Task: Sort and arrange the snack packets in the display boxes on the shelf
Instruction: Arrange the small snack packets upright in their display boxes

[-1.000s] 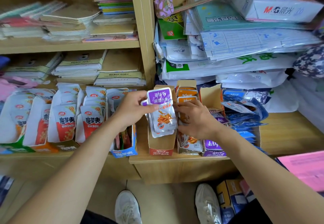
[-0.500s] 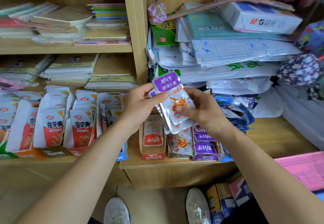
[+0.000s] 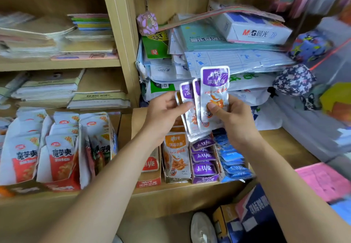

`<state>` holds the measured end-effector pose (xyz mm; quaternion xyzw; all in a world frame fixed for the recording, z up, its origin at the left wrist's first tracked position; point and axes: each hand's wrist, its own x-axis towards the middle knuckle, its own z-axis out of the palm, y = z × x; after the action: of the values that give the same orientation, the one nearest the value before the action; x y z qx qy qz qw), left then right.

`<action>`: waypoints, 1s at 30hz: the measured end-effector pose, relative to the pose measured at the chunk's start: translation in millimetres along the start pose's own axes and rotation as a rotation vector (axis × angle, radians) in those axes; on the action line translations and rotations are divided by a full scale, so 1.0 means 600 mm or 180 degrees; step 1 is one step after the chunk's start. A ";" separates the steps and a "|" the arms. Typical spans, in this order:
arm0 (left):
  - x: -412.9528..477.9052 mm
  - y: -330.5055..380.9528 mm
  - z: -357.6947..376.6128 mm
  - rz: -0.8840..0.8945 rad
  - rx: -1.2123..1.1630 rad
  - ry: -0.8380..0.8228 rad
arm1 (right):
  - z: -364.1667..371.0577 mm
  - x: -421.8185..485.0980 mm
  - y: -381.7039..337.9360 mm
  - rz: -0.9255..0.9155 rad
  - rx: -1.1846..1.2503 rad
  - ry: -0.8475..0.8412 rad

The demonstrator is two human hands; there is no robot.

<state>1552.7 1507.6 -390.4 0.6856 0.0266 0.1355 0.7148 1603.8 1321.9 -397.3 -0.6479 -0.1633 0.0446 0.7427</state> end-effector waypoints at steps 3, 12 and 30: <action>0.012 -0.005 0.012 0.0017 0.0057 0.0464 | -0.013 0.003 -0.005 0.0014 0.0298 0.0393; 0.039 -0.045 0.027 0.0679 0.0609 0.1326 | -0.061 0.009 -0.009 0.0042 0.0840 0.1178; 0.047 -0.069 0.015 0.0654 0.1864 0.0000 | -0.073 0.012 0.011 -0.0031 -0.0119 0.0933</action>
<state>1588.6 1504.5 -426.8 0.8614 -0.0050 0.1936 0.4695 1624.6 1283.3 -407.2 -0.6604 -0.0571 -0.0571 0.7466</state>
